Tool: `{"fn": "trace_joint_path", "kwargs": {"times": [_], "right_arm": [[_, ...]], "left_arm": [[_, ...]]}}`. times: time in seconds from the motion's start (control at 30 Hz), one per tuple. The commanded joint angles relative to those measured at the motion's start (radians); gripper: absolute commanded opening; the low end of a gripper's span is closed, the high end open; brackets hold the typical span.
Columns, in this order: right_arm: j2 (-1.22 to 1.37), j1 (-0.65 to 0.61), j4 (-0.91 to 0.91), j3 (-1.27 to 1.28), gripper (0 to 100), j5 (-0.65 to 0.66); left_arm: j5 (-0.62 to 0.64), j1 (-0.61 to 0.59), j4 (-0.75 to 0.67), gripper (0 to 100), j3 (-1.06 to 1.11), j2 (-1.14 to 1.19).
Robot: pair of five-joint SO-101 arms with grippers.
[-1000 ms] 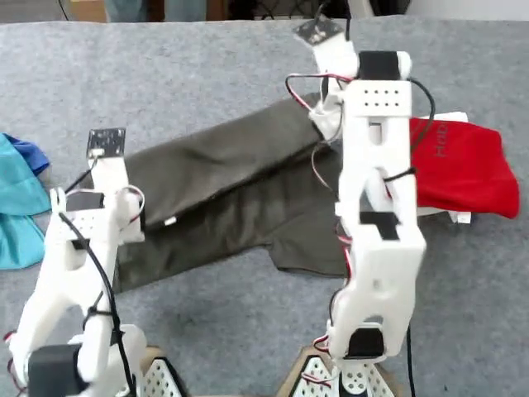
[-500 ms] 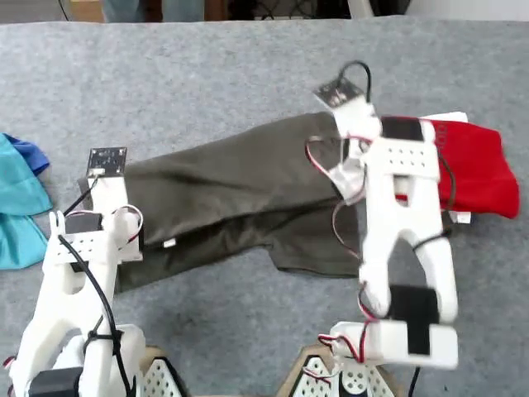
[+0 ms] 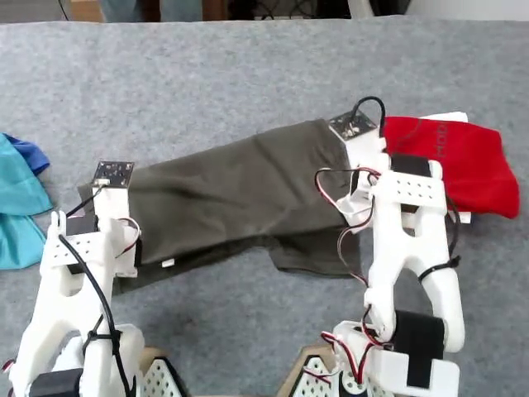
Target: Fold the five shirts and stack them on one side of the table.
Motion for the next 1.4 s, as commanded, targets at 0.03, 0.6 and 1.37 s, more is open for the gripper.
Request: {"fn": "trace_joint_path", "kwargs": {"times": [0.03, 0.6, 1.37], "right_arm": [[-0.038, 0.014, -0.017, 0.015, 1.5, 0.009], [-0.033, 0.014, 0.014, 0.039, 4.1, 0.143], [0.064, -0.341, -0.061, -0.166, 1.5, -0.103]], "left_arm": [[-0.008, -0.045, -0.037, 3, -0.001, -0.018], [-0.002, -0.024, 0.021, 11, -0.010, -0.023], [0.224, -0.091, 0.117, 3, -0.501, 0.051]]}}
